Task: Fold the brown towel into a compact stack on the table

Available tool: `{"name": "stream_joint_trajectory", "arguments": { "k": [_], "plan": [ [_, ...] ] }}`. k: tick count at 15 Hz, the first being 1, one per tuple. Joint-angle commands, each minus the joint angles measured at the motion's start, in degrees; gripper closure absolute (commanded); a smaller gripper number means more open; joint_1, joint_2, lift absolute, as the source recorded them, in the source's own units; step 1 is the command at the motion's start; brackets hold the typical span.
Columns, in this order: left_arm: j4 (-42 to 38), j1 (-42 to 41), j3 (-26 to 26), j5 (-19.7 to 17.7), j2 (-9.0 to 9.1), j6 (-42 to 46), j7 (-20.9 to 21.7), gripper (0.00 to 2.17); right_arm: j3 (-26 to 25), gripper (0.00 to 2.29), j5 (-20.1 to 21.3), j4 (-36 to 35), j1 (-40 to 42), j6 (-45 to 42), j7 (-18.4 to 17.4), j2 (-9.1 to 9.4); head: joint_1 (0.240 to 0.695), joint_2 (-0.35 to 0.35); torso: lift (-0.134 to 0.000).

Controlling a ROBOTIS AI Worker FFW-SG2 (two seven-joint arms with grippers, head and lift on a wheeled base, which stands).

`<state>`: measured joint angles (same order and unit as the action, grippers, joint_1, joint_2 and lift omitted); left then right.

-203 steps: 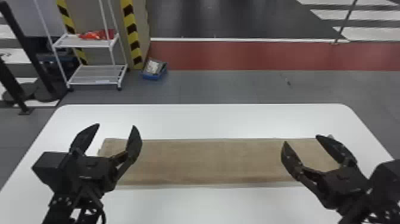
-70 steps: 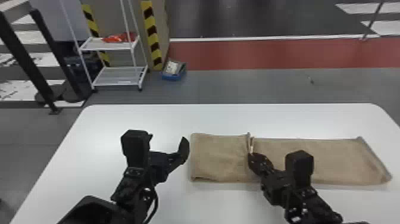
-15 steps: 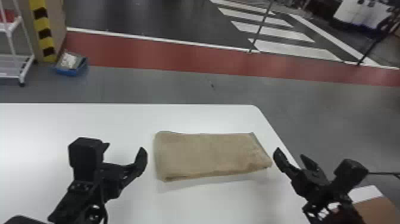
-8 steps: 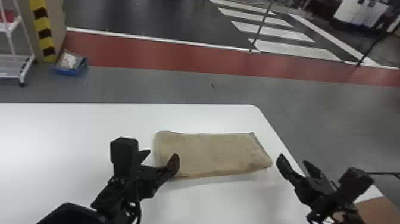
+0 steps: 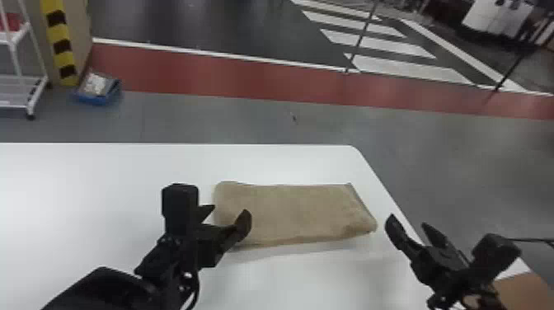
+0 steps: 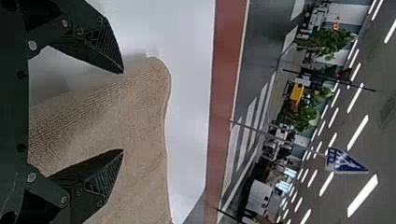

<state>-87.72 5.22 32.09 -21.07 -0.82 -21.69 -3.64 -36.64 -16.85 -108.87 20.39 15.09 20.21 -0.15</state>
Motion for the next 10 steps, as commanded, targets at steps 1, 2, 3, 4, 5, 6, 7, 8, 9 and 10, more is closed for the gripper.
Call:
{"name": "stream_joint_trajectory", "arguments": {
  "k": [1,2,3,4,5,6,7,8,9,10],
  "plan": [
    [0.0,0.14,0.25,2.26,-0.06,-1.3,-0.05,0.34,0.07,0.15,-0.03,-0.03,0.0,-0.01,0.0,0.06,0.695,-0.35,-0.125],
    [0.0,0.22,0.25,2.17,-0.06,-2.0,-0.05,0.34,0.07,0.15,-0.03,-0.03,0.0,-0.01,0.0,-0.02,0.695,-0.35,-0.125],
    [0.0,0.22,0.34,2.26,-0.06,-2.0,0.03,0.34,0.07,0.15,-0.03,-0.03,0.0,-0.01,0.0,-0.02,0.695,-0.35,-0.125],
    [0.0,0.22,0.43,2.17,-0.15,-2.35,0.21,0.36,-0.02,0.15,-0.03,-0.11,0.0,-0.01,0.0,-0.02,0.695,-0.35,-0.125],
    [-0.08,0.22,0.34,2.17,-0.24,-3.94,0.39,0.58,-0.02,0.15,-0.03,-0.11,0.0,-0.01,0.0,-0.02,0.695,-0.35,-0.125],
    [-0.26,0.22,0.34,2.52,-0.32,-5.17,0.47,0.9,-0.02,0.15,-0.03,-0.11,0.0,-0.01,0.0,-0.02,0.695,-0.35,-0.125],
    [-0.43,0.22,0.34,4.19,-0.32,-7.45,0.56,1.1,-0.02,0.15,-0.12,-0.11,-0.09,-0.01,0.0,-0.02,0.695,-0.35,-0.125],
    [-0.7,0.05,0.34,4.9,-0.41,-7.98,0.56,1.13,-0.02,0.15,-0.29,-0.11,0.0,-0.01,0.0,-0.02,0.695,-0.35,-0.125],
    [-1.4,-0.13,0.08,4.81,-0.59,-7.98,0.56,1.24,-0.02,0.16,-0.47,-0.2,-0.09,-0.01,0.0,-0.02,0.695,-0.35,-0.125],
    [-2.28,-0.92,-0.19,4.63,-0.68,-7.98,0.47,1.39,-0.02,0.17,-0.47,-0.38,0.0,-0.01,0.0,0.06,0.695,-0.35,-0.125]
  ]
}}
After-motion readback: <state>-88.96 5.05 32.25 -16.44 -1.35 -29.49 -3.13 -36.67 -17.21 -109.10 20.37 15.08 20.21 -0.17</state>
